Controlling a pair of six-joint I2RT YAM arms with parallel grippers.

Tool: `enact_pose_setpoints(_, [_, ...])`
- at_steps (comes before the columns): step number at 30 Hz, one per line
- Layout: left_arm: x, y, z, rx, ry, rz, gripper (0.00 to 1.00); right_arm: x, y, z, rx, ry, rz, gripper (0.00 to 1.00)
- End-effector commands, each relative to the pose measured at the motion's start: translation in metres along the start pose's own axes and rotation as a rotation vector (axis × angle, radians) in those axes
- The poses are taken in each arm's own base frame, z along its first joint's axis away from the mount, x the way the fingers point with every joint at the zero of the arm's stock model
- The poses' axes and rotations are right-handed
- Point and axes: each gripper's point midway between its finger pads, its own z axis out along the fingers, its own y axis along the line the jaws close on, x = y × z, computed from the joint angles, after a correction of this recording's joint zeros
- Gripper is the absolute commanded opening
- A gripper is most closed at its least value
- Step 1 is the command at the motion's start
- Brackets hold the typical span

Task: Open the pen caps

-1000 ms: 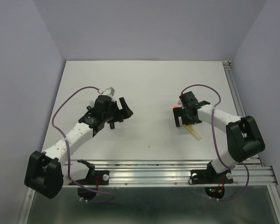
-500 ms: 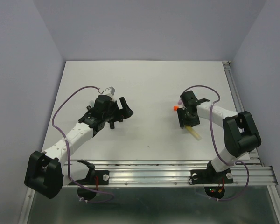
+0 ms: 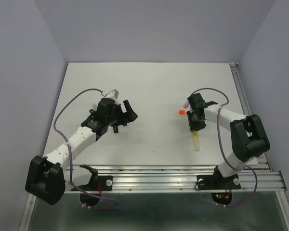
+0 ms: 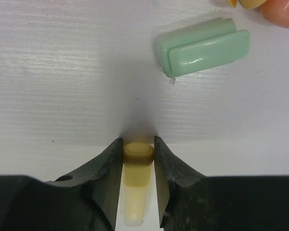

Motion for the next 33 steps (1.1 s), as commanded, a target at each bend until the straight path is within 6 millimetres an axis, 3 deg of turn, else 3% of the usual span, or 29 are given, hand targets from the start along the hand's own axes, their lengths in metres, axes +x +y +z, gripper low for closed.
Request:
enact_pose_setpoints(1, [-0.017, -0.016, -0.006, 0.059, -0.057, 0.027, 0.99, -0.010, 0.003, -0.004, -0.020, -0.018, 0.018, 0.20])
enact_pose_setpoints(6, [-0.008, -0.024, -0.007, 0.122, -0.023, 0.047, 0.99, -0.029, 0.026, -0.033, -0.182, -0.161, 0.069, 0.05])
enact_pose_setpoints(10, [0.004, -0.062, -0.018, 0.310, -0.015, 0.133, 0.99, -0.053, 0.055, -0.073, -0.384, -0.328, 0.195, 0.01])
enact_pose_setpoints(11, [0.012, -0.068, -0.019, 0.339, -0.004, 0.157, 0.99, -0.050, 0.058, -0.075, -0.407, -0.334, 0.247, 0.01])
enact_pose_setpoints(12, [0.018, -0.075, -0.021, 0.366, 0.004, 0.182, 0.99, -0.052, 0.058, -0.080, -0.414, -0.349, 0.325, 0.01])
enact_pose_setpoints(13, [0.021, -0.085, -0.023, 0.406, -0.003, 0.207, 0.99, -0.060, 0.063, -0.097, -0.465, -0.394, 0.440, 0.01])
enact_pose_setpoints(15, [0.044, -0.105, -0.025, 0.467, 0.045, 0.249, 0.99, -0.048, 0.076, -0.100, -0.511, -0.397, 0.547, 0.01])
enact_pose_setpoints(17, [0.053, -0.122, -0.027, 0.517, 0.059, 0.276, 0.99, -0.052, 0.095, -0.122, -0.619, -0.470, 0.571, 0.01])
enact_pose_setpoints(20, [0.072, -0.144, -0.029, 0.588, 0.086, 0.329, 0.99, -0.044, 0.114, -0.129, -0.664, -0.474, 0.650, 0.01])
enact_pose_setpoints(21, [0.082, -0.150, -0.028, 0.609, 0.104, 0.357, 0.99, -0.045, 0.111, -0.126, -0.638, -0.478, 0.731, 0.01])
enact_pose_setpoints(26, [0.093, -0.157, -0.015, 0.619, 0.114, 0.400, 0.99, -0.049, 0.140, -0.148, -0.725, -0.491, 0.736, 0.01])
enact_pose_setpoints(32, [0.115, -0.162, -0.003, 0.616, 0.173, 0.435, 0.99, -0.048, 0.156, -0.161, -0.770, -0.496, 0.746, 0.01])
enact_pose_setpoints(33, [0.115, -0.163, -0.002, 0.615, 0.174, 0.435, 0.95, -0.049, 0.158, -0.164, -0.776, -0.499, 0.744, 0.01])
